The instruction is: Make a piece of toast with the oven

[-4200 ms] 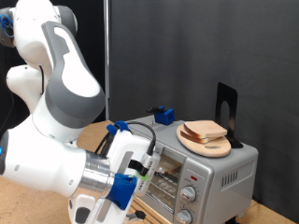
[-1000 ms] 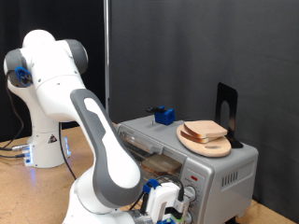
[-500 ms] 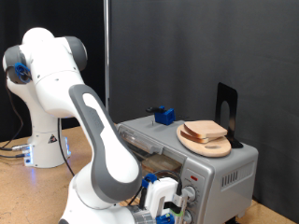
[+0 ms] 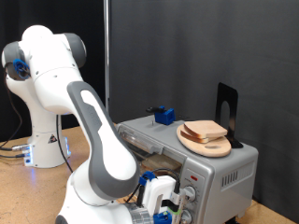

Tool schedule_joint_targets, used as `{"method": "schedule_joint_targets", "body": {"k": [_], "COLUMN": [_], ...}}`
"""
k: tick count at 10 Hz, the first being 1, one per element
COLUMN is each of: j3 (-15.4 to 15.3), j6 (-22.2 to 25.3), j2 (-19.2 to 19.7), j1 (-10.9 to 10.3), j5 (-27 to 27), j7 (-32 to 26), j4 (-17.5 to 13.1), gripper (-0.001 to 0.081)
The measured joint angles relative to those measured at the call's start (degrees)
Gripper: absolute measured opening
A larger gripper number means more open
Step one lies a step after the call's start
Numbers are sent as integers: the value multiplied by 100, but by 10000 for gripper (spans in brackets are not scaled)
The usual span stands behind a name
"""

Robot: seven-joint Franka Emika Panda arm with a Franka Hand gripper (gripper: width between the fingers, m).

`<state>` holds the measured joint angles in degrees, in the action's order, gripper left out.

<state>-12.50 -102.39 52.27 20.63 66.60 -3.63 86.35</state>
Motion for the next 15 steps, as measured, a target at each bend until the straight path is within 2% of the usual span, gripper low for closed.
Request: {"method": "schedule_joint_targets", "body": {"k": [2,5,11,15], "j3": [-2,-37,-36,-34], "j6": [-94,-709,-785,-785], "j2": [-46,-379,-398,-395], "j1": [5,-4,-3,2], "j5": [114,628,983,1175], "j7": [-171,-1272,-2563,-3118], "j4": [101,657,776,827], "gripper": [96,96,102,103]}}
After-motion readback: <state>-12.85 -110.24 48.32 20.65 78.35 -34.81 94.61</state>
